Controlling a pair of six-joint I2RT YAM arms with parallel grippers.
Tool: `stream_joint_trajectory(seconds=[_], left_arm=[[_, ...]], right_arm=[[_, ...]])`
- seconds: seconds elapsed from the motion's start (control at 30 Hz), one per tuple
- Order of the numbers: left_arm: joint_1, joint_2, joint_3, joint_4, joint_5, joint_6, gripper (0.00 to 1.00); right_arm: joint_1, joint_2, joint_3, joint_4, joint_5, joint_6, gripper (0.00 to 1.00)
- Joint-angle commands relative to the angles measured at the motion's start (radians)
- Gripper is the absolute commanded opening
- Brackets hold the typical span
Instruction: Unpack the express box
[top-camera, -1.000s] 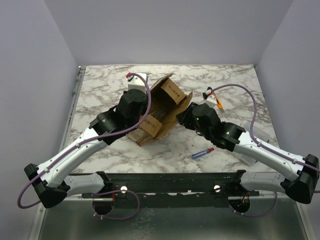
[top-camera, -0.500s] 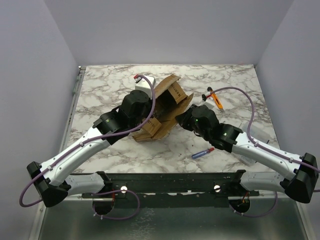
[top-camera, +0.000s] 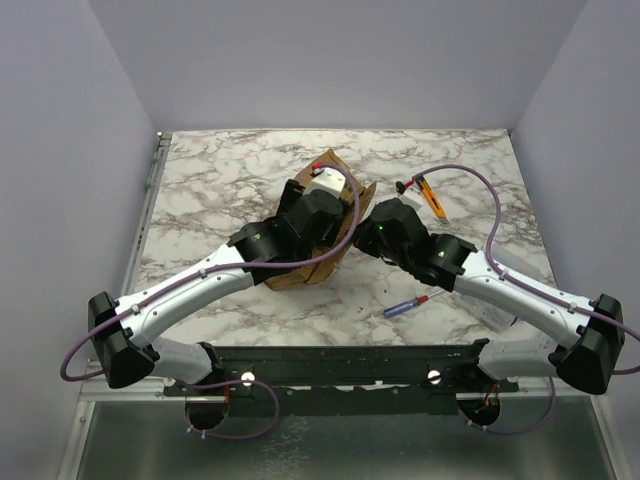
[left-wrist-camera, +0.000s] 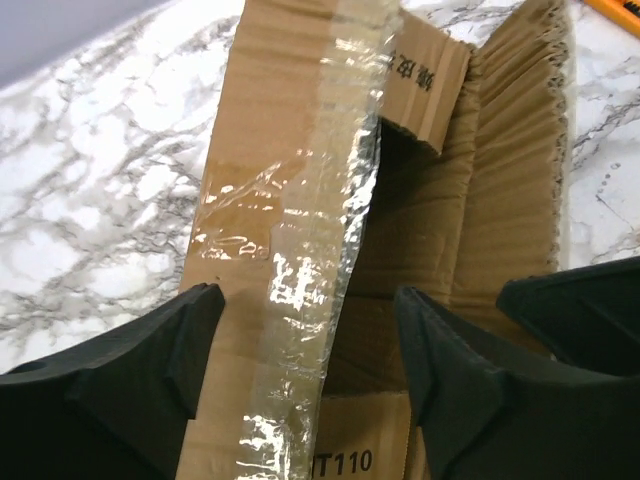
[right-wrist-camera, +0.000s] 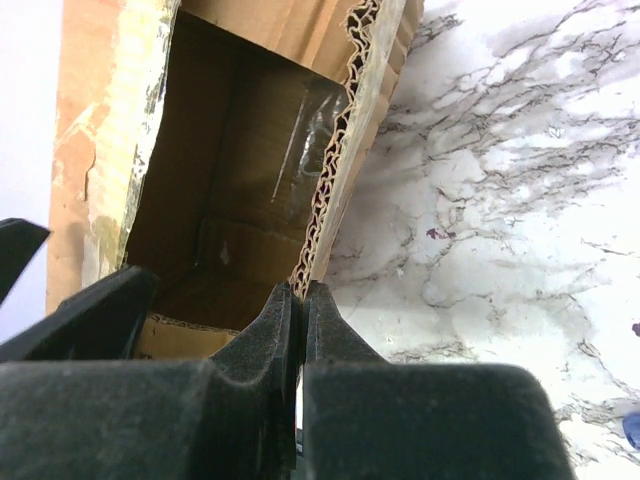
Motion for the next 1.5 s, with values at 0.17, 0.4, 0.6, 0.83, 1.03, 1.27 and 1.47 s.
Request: stream_joint_trajectory(seconds=[0.17,0.4,0.6,0.83,1.03,1.27,1.47], left_arm=[[-0.146,0.114,0.07,-0.019,-0.434,0.143,0.83],[-0.146,0.165,0.046,-0.018,-0.517,0.181,0.84],[-0.134,0.213,0.065,-0.017,-0.585,0.194,0.8],[-0.124,0.26,0.087,-0.032,-0.553,0.237,0.84],[-0.106,0.233,0.132,-0.071,-0.356,0.19,0.87],[-0.099,0.279,0.142,-0.1,-0.504,0.203,0.79],[-0.067,0.259,0.169,-0.1,-0.523,0.208,0.45]], right_arm=[[0.006,0.006,0.043,-0.029,-0.028,0.037,0.01],[0.006,-0.013,0.028,-0.03,-0.016,0.056,0.01],[0.006,-0.024,0.025,-0.038,-0.018,0.066,0.01],[0.005,-0.061,0.005,-0.045,-0.011,0.08,0.01],[0.006,-0.089,-0.008,-0.052,-0.002,0.084,0.01],[0.007,-0.102,-0.025,-0.051,-0.01,0.091,0.01],[0.006,-0.105,-0.046,-0.047,-0.008,0.095,0.01]])
